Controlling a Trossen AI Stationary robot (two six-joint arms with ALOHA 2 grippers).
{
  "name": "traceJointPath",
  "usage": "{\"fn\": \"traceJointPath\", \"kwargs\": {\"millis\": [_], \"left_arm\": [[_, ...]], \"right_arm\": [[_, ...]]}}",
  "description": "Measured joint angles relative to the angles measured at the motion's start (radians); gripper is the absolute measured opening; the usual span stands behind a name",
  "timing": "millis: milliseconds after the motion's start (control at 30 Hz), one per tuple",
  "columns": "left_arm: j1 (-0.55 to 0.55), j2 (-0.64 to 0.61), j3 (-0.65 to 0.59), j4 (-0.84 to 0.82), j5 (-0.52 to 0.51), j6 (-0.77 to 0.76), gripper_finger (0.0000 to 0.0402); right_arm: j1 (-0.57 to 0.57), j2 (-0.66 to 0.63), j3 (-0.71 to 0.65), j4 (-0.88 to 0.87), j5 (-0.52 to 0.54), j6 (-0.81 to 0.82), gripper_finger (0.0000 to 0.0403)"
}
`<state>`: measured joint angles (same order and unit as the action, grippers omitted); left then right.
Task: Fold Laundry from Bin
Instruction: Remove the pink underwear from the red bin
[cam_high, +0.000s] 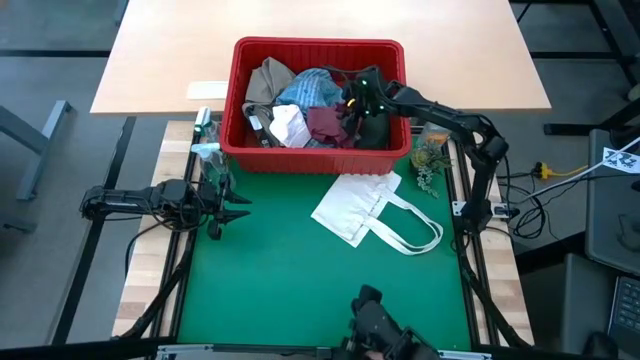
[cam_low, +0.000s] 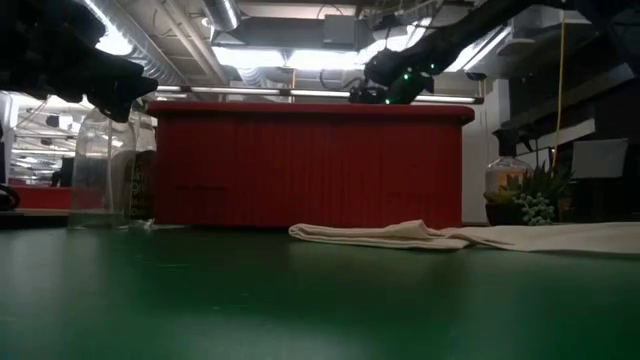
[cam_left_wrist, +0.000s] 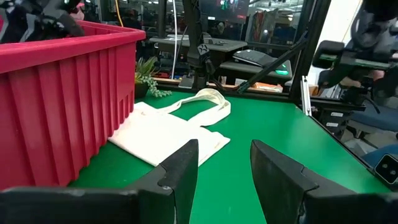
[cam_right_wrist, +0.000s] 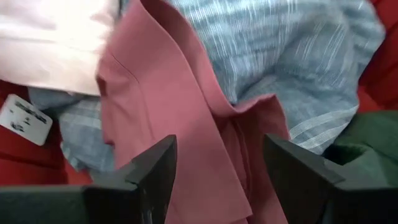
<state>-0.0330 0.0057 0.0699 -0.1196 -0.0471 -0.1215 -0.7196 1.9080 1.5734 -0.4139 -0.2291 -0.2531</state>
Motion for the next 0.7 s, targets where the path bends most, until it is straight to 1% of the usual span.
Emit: {"fn": "traceJointPath", "kwargs": {"millis": [233,300,400,533,700], "left_arm": [[0.000,0.000,0.000,0.000,0.000,0.000,0.0141],[0.000,0.000,0.000,0.000,0.000,0.000,0.0141],[0.000,0.000,0.000,0.000,0.000,0.000,0.0141],[0.000,0.000,0.000,0.000,0.000,0.000,0.0141],[0.000,0.000,0.000,0.000,0.000,0.000,0.0141]], "right_arm": [[-0.023,0.040,0.000,0.021,-0.023,-0.096,0.0239],[-0.023,0.054,0.000,0.016,-0.048,-0.097,0.0239],[-0.021,0.066,0.000,0.012,-0.114,-0.100,0.0232],[-0.020,0.067,0.000,0.013,-0.169,-0.122,0.0196],[-0.020,0.067,0.000,0.013,-0.176,-0.123,0.0120]]}}
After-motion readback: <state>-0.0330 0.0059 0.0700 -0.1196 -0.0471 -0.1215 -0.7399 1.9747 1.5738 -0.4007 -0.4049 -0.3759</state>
